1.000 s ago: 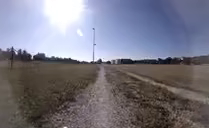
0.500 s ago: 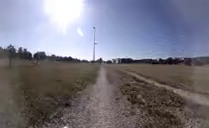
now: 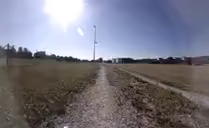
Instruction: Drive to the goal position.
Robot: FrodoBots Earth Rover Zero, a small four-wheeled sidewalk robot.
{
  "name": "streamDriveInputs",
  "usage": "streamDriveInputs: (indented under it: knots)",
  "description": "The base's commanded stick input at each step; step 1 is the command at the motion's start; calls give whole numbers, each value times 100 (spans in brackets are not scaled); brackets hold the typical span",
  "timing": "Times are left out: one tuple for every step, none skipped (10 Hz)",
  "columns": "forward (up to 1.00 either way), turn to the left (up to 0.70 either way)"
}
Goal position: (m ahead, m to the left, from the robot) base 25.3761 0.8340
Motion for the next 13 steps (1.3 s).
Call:
streamDriveInputs:
  knots:
    - [50, 0]
    - [50, 0]
    - [50, 0]
    - [50, 0]
    - [50, 0]
    - [50, 0]
    - [50, 0]
    - [50, 0]
    - [50, 0]
    - [50, 0]
    - [50, 0]
    - [50, 0]
    - [50, 0]
